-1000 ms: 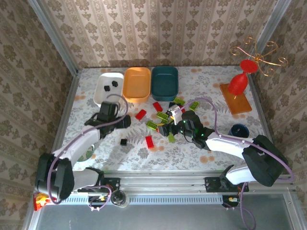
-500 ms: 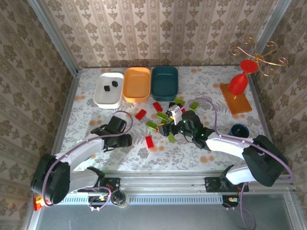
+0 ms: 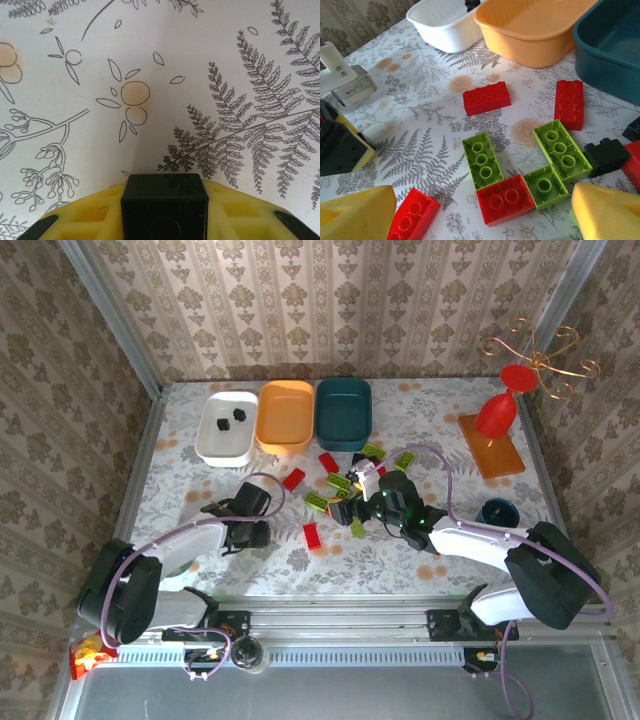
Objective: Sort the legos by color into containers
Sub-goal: Pick up the lego from the bottom-left of the table, then place the lego in the container.
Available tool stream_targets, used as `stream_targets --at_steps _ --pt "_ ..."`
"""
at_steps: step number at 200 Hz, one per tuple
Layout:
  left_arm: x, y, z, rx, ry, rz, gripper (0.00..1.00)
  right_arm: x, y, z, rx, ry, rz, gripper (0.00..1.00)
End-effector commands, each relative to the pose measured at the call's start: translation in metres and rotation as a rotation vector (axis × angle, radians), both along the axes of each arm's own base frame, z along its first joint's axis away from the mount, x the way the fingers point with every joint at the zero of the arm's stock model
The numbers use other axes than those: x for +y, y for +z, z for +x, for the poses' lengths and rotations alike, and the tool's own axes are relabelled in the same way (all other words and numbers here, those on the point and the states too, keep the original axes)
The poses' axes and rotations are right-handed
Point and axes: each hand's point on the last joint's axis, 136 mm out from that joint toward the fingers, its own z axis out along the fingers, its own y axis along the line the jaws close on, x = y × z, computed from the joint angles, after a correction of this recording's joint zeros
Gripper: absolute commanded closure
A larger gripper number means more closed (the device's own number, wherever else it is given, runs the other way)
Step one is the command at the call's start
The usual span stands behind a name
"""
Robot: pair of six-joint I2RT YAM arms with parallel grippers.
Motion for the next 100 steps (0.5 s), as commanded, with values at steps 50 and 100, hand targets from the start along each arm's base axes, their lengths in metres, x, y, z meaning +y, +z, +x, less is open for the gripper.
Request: stream_targets --at_steps 50,100 --pt "0.017 0.098 0.111 -0.395 0.127 -0.169 0.72 0.033 0.026 -0.018 -0.06 0.142 0.053 0.09" --pt "0.053 0.122 0.211 -0.454 0.22 -0.211 0.7 0.037 0.035 0.021 -0.09 -0.074 -0.051 0.08"
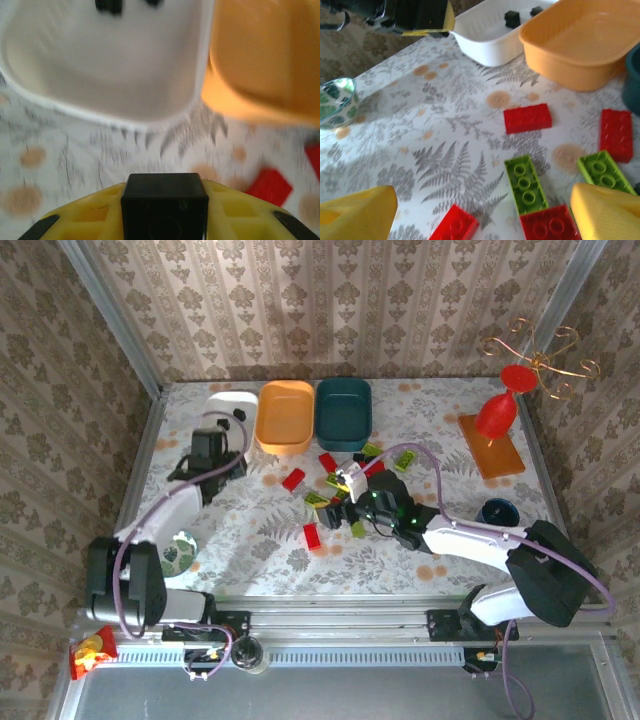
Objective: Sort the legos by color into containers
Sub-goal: Place the lego in the container.
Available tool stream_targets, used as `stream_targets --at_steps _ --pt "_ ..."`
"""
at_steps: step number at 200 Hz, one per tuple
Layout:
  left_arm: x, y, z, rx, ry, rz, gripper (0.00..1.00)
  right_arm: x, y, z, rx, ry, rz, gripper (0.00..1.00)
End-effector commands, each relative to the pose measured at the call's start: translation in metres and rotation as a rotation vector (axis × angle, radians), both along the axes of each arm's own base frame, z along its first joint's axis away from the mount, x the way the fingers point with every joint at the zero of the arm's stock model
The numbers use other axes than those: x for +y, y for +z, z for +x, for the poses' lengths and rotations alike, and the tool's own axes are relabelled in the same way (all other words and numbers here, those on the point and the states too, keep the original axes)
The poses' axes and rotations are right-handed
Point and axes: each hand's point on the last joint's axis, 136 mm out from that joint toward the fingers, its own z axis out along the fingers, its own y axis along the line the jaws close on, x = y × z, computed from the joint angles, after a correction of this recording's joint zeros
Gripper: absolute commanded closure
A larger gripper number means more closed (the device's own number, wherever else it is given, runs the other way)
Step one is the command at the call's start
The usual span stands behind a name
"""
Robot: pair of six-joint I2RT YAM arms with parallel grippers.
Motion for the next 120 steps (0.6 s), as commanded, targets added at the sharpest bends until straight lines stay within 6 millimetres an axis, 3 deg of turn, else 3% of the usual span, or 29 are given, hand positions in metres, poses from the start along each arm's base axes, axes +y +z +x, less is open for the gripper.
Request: stream_targets --at_steps 1,43,78,95,120 --pt "0.005 0.002 0.041 -0.022 -0.03 -0.013 0.69 -0.001 0.007 0.028 -0.039 -0.152 -0.063 0.08" --pt "0.018 -0.013 0.103 0.048 -0.022 0.009 0.68 0.024 0.032 0.07 -0.158 -0.249 -0.007 0.04" --pt "0.024 -0.029 0.136 0.106 -0.025 0.044 0.63 0.038 0.034 0.09 -0.153 -0.275 -0.03 0.02" --pt "0.022 -0.033 0.15 0.122 -0.039 0.028 0.54 0.029 0.029 0.092 -0.149 -0.312 -0.081 0.01" --pt "0.022 -0.02 0.159 0.112 -0.052 0.04 0.35 -0.012 0.006 0.09 -0.042 -0.406 -0.232 0.0"
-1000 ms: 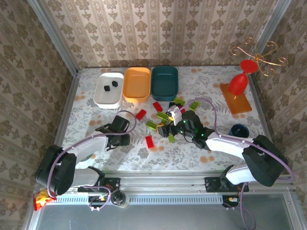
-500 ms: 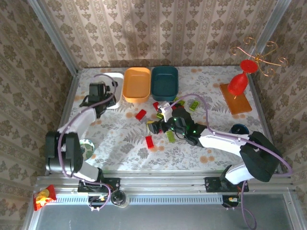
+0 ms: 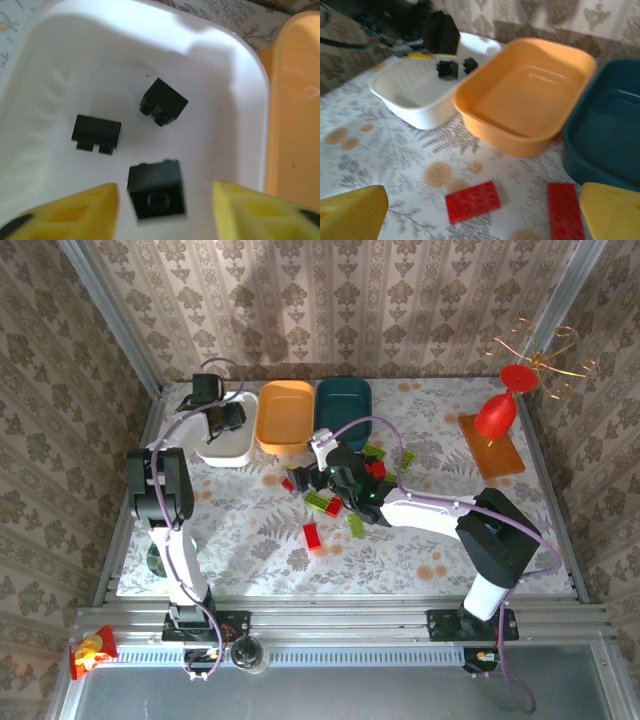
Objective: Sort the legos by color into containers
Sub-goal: Place the lego in the container, then pick up the lego from the center of the table.
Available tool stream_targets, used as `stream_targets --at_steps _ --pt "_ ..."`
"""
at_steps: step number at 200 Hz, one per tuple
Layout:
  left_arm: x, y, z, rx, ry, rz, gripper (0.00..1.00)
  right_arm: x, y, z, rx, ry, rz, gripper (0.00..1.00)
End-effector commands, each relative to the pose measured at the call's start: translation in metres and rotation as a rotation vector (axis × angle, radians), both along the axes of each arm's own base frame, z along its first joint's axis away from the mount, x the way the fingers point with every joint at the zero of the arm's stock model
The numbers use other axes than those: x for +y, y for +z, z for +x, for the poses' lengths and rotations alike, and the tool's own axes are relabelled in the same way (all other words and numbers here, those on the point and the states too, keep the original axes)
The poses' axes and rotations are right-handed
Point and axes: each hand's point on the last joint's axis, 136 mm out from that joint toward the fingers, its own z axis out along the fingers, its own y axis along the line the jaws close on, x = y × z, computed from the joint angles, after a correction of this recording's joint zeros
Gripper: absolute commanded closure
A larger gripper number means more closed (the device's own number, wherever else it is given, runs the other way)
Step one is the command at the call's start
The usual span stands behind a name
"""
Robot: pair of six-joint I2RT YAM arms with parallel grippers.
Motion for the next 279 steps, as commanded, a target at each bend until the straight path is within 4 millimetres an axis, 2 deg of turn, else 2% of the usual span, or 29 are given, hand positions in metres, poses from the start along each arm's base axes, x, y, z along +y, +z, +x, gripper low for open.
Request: stream_targets --at_steps 1,14,29,43,50,54,69,73,91,104,120,145,155,159,191,245,279 --pt "0.003 0.011 -0.001 0.025 -0.025 0.009 0.34 -0.042 -0.012 0.002 0.089 -0.129 -0.126 0.0" --pt "0.002 0.026 -0.005 -0.009 -0.027 0.005 0.3 -0.058 -0.027 -0.011 0.189 -0.126 -0.134 0.0" --pt "-0.006 0.048 -0.022 -0.063 -0.042 -0.016 0.28 -0.071 -0.041 -0.032 0.253 -0.11 -0.139 0.0" --pt "-0.026 0.072 -0.047 -0.154 -0.088 -0.065 0.26 -0.084 -0.052 -0.051 0.291 -0.102 -0.142 0.0" --pt "-0.039 0.073 -0.065 -0.185 -0.12 -0.093 0.24 -0.09 -0.054 -0.059 0.3 -0.099 -0.144 0.0" --pt "-0.048 0.082 -0.074 -0.219 -0.146 -0.11 0.24 -0.092 -0.055 -0.062 0.301 -0.091 -0.146 0.0" --pt "-0.077 0.081 -0.111 -0.271 -0.242 -0.12 0.22 -0.091 -0.055 -0.072 0.293 -0.013 -0.162 0.0" --pt "-0.083 0.081 -0.12 -0.278 -0.266 -0.113 0.21 -0.089 -0.045 -0.075 0.266 0.016 -0.148 0.0" --pt "-0.11 0.066 -0.158 -0.267 -0.399 -0.062 0.21 -0.078 -0.035 -0.082 0.215 0.136 -0.157 0.0" --pt "-0.125 0.05 -0.178 -0.253 -0.489 -0.009 0.21 -0.073 -0.03 -0.082 0.187 0.182 -0.156 0.0" --pt "-0.14 0.028 -0.193 -0.223 -0.587 0.043 0.21 -0.073 -0.026 -0.076 0.165 0.196 -0.125 0.0" --pt "-0.153 -0.004 -0.194 -0.138 -0.686 0.136 0.2 -0.078 -0.027 -0.069 0.168 0.187 -0.061 0.0" --pt "-0.151 -0.017 -0.188 -0.092 -0.696 0.177 0.18 -0.078 -0.03 -0.071 0.179 0.192 -0.047 0.0" --pt "-0.161 -0.021 -0.191 -0.08 -0.722 0.192 0.18 -0.078 -0.031 -0.072 0.181 0.195 -0.043 0.0" --pt "-0.167 -0.051 -0.182 0.03 -0.74 0.221 0.19 -0.08 -0.037 -0.077 0.224 0.203 -0.066 0.0" --pt "-0.167 -0.083 -0.176 0.116 -0.727 0.253 0.45 -0.082 -0.044 -0.079 0.214 0.209 -0.07 0.01" --pt "-0.162 -0.093 -0.178 0.127 -0.709 0.278 0.53 -0.087 -0.039 -0.081 0.186 0.195 -0.055 0.01"
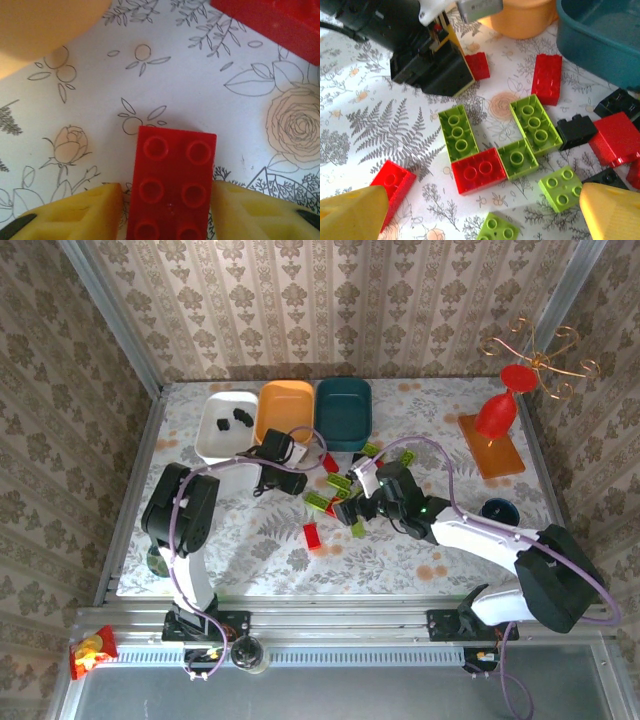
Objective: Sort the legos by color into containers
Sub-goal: Pick up the lego from the center of the table, then place the lego in the container.
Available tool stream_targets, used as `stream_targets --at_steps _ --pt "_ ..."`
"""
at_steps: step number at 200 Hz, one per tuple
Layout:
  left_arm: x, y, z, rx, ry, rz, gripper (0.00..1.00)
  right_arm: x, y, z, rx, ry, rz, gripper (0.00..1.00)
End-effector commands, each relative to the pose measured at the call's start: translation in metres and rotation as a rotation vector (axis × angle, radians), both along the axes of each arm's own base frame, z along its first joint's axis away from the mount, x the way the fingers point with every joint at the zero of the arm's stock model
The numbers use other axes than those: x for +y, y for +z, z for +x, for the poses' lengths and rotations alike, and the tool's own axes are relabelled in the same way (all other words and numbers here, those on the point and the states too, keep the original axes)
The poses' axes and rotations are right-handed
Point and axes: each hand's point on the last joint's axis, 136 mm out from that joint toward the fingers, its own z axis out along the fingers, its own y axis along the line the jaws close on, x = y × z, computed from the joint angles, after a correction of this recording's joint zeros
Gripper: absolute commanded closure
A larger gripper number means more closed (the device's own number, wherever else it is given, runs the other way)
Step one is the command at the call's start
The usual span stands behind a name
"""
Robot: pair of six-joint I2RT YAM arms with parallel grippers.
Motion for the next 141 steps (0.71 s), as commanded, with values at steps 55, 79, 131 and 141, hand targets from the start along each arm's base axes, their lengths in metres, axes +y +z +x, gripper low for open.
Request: stream_targets --at_steps 55,79,131,141 --pt "0.01 0.033 -0.002 -0.099 0.105 -0.067 0.73 0.0 0.013 -0.004 -0.046 0.016 0.054 0.01" --pt "0.009 0.089 0.007 -0.194 0.163 -0.23 0.74 -0.001 0.012 -0.003 -0.044 0.011 0.051 0.01" --pt "0.035 0.128 0.093 -0.241 0.319 -0.311 0.74 -0.001 0.017 -0.007 -0.063 0.012 0.073 0.02" --pt "0.034 0.125 0.112 -0.228 0.331 -0.298 0.74 -0.004 0.017 -0.006 -0.073 0.001 0.067 0.02"
